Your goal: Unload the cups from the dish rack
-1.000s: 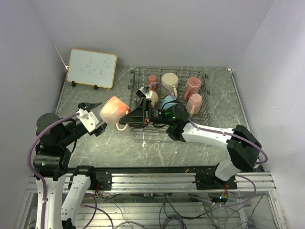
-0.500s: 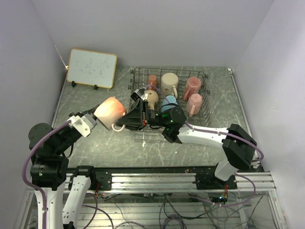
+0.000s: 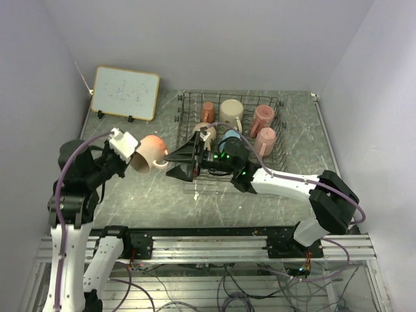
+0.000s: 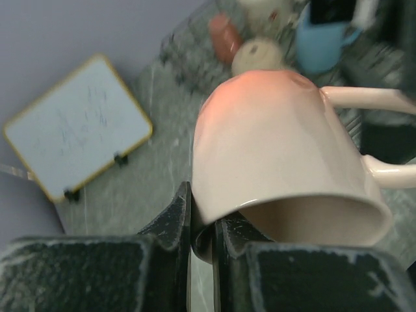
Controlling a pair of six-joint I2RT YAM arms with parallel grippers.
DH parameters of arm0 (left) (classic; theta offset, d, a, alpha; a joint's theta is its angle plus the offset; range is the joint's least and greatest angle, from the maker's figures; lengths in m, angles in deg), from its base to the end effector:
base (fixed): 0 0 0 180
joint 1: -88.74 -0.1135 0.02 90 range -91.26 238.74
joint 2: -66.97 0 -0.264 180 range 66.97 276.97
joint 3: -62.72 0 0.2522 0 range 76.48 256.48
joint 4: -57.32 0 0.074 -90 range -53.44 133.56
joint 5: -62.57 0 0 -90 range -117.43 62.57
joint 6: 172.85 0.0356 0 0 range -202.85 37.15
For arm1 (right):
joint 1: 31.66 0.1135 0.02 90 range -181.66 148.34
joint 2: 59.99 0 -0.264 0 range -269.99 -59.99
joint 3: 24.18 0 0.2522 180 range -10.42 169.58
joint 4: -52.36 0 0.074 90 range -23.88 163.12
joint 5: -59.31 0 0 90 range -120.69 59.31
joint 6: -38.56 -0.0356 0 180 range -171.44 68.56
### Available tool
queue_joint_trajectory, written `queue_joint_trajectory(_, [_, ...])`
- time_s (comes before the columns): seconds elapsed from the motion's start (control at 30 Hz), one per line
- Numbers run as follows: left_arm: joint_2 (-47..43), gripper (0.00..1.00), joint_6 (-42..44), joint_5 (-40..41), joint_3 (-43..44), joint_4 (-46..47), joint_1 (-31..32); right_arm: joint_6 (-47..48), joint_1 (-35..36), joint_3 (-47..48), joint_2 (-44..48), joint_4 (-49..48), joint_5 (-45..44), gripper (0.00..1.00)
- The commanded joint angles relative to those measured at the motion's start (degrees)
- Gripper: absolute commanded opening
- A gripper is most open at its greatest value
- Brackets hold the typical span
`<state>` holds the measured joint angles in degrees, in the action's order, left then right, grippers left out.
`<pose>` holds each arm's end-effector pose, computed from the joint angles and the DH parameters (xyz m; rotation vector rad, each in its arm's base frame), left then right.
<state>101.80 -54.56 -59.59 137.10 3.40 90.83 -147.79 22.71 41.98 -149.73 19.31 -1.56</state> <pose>0.0979 -0.0225 0.3990 0.8330 1.5800 -0.1828 0.1919 0.2975 0.2939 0.1385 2.0132 2.3305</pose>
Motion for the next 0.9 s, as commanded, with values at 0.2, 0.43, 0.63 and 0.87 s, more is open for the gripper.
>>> queue_joint_trajectory(0.2, [21.7,0.07,0.4,28.3,6.5,-7.4,0.1,30.6,-9.2,4.5,11.9,47.8,-15.2,1.0])
queue_joint_trajectory(0.43, [44.5,0.07,0.0,36.0,13.7,-10.6,0.0,50.2,-12.7,18.4,11.4,69.6,-29.2,1.0])
queue_joint_trajectory(0.63, [63.3,0.07,1.2,37.8,25.4,-14.9,-3.0,59.6,-14.5,25.1,9.9,79.2,-36.3,1.0])
queue_joint_trajectory(0.87, [76.9,0.07,0.4,40.2,36.4,-14.9,-7.9,63.1,-15.3,23.9,10.4,80.0,-37.1,1.0])
